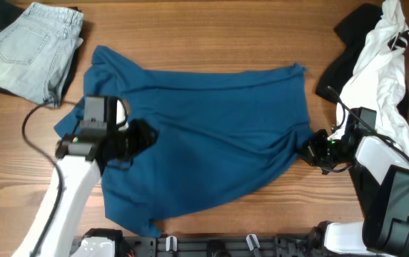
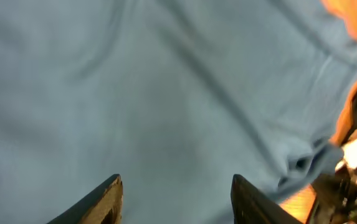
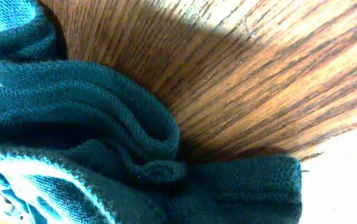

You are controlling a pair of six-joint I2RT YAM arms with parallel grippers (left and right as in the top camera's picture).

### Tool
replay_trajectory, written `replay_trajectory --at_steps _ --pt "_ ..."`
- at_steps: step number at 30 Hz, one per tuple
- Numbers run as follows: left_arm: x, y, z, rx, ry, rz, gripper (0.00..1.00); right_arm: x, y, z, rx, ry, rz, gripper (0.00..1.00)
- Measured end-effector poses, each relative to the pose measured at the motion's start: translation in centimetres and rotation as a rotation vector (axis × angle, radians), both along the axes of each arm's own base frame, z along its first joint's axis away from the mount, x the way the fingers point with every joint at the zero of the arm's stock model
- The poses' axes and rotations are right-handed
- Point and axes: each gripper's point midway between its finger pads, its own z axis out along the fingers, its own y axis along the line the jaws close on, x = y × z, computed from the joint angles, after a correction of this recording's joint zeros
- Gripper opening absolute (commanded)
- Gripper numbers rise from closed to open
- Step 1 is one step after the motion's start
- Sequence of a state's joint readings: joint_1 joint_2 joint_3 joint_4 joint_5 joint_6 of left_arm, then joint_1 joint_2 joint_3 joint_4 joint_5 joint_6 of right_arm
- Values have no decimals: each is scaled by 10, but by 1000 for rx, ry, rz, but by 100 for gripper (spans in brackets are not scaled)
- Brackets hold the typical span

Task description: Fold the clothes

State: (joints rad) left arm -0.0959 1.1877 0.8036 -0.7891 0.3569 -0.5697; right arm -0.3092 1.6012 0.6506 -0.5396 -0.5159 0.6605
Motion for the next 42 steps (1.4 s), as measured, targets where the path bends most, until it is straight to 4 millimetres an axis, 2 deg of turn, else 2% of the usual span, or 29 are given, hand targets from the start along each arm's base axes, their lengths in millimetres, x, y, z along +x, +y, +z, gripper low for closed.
replay_trajectory --at_steps 6,8,12,15,18,21,24,28,29,32,37,39,40,41,42 --pt "-66 8 12 20 129 2 53 0 0 0 1 -1 0 4" --pt "-92 11 12 33 202 -4 49 0 0 0 1 -1 0 5" --pt "-126 14 8 54 335 -33 51 0 0 0 3 -1 0 4" --pt "-143 16 7 66 393 -68 56 0 0 0 3 -2 0 4" --pt "-152 11 8 70 414 -122 54 0 0 0 4 -2 0 4" --pt "-161 4 9 69 437 -181 42 0 0 0 3 -2 0 4" --pt "-174 -5 8 90 487 -262 38 0 0 0 4 -2 0 4" --pt "-189 -15 3 132 563 -346 49 0 0 0 4 -2 0 4" --pt "-192 -18 1 146 587 -363 59 0 0 0 4 -2 0 5" --pt "-195 -26 -5 180 631 -394 59 0 0 0 3 -4 3 4" --pt "-188 -37 -21 212 677 -388 60 0 0 0 1 -7 10 4" --pt "-184 -40 -28 222 702 -377 49 0 0 0 1 -7 10 4" --pt "-183 -41 -31 225 711 -370 47 0 0 0 1 -7 10 4" --pt "-182 -41 -34 230 724 -364 48 0 0 0 1 -7 10 4" --pt "-181 -42 -37 235 735 -363 57 0 0 0 1 -8 12 4"
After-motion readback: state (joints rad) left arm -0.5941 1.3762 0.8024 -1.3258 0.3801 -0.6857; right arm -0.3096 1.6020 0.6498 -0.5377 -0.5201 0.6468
